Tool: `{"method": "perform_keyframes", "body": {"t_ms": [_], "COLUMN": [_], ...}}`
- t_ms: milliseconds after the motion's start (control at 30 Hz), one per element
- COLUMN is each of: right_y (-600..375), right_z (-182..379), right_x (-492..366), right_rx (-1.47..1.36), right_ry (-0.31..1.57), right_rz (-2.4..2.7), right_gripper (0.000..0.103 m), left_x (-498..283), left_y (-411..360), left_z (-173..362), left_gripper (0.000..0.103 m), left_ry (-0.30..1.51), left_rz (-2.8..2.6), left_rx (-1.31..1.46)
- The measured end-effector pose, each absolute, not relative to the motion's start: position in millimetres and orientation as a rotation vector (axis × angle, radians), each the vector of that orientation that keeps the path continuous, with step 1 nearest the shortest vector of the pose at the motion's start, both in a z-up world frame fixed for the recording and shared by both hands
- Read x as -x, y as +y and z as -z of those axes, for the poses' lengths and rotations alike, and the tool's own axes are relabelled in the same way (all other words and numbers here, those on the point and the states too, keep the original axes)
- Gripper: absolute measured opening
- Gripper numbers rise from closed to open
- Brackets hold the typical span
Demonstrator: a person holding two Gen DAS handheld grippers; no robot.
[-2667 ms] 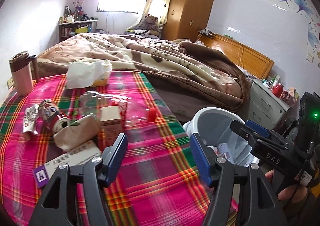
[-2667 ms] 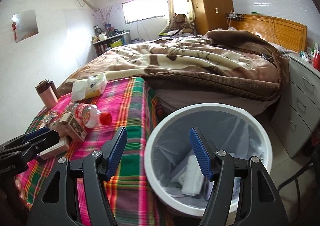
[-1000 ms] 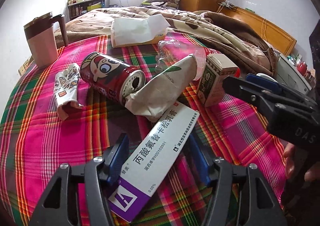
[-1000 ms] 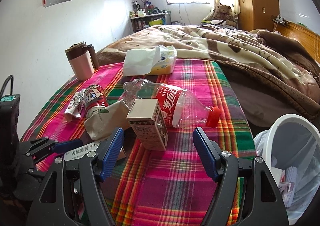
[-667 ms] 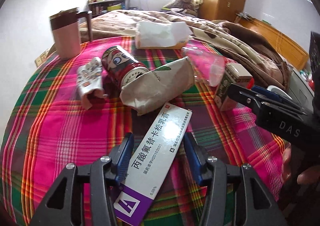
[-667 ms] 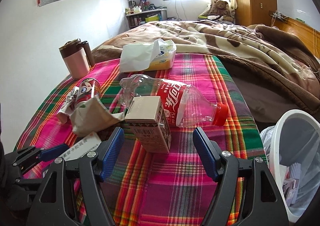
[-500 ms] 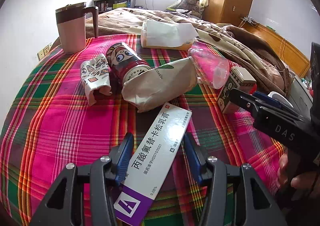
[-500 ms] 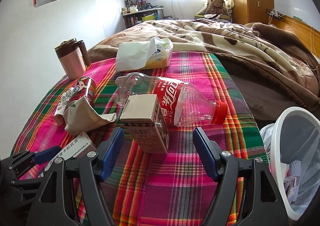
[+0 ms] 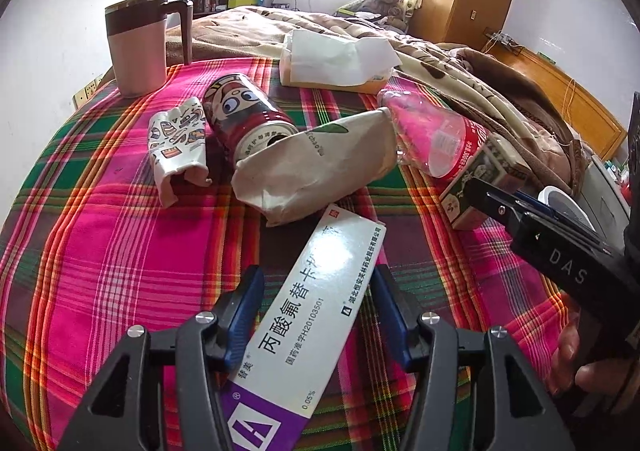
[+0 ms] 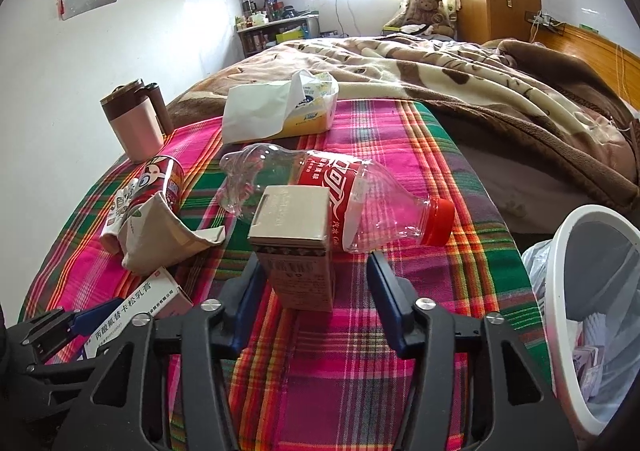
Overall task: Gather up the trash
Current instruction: 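Grasp the white-purple ointment box with the left tool while the right tool grasps the small beige carton, then carry the ointment box and beige carton over the white bin with both tools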
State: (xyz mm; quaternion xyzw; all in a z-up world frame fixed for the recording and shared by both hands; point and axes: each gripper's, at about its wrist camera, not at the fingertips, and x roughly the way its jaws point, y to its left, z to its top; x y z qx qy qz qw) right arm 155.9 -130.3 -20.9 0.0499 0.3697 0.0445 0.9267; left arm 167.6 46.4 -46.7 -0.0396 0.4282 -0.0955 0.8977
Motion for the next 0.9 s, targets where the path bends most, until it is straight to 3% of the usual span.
{"method": "perform_keyframes", "body": {"t_ms": [100,233,900], "right_y": [-132,-131,-147], "right_z": [21,20,3], "right_x": [-155,-152,-123], "right_rx": [-0.117,-0.109,-0.117], "right_ry": [0.759,0.755,0.702], "right_rz": [-0.094,-0.104,-0.134], "right_gripper": [0.035,0.034,0.034], "left_x": [-168,-163,-134], "left_y": [46,43,25], "left_z": [46,44,14], "left_gripper": [0.052,0.041,0.040], "left_ry": [0.883,0.877,0.791], "left_rz": [0.204,0.212,0.241], "left_rx": [0.089,0.086,0.079]}}
